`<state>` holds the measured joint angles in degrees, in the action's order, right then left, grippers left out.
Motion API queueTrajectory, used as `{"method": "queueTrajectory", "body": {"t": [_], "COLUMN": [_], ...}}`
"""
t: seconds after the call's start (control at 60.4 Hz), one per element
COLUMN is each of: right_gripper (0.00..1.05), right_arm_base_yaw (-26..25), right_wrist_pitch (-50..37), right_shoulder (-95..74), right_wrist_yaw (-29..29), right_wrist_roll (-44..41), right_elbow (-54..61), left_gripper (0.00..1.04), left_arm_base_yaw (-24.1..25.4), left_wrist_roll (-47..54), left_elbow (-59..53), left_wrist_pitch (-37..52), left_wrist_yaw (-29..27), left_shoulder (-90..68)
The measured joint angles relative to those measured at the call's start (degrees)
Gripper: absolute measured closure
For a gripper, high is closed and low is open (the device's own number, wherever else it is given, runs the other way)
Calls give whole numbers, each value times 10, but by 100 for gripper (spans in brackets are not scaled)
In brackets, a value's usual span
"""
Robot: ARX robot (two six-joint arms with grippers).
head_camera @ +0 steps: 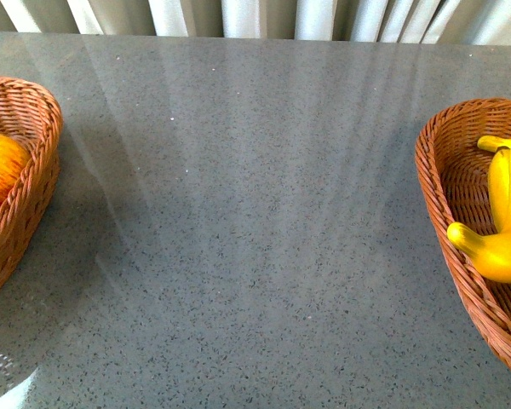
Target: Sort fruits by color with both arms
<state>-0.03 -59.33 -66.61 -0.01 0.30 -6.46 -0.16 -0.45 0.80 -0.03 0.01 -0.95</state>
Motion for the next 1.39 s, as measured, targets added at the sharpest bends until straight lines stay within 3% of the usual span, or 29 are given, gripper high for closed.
{"method": "queueTrajectory", "body": {"t": [0.795,1.392], "right_gripper": [103,103], "right_arm_base_yaw": [0,0], "right_wrist_pitch": [297,460], "right_shoulder": [365,534], "right_wrist_yaw": [0,0], "right_wrist_roll": [0,0], "right_elbow": [54,54], "left_gripper": [9,9], "left_arm_base_yaw": [0,0], "left_wrist_roll": [0,0], "left_elbow": [0,0], "left_wrist_pitch": [0,0], "left_wrist_yaw": [0,0], "left_shoulder": [0,0]}}
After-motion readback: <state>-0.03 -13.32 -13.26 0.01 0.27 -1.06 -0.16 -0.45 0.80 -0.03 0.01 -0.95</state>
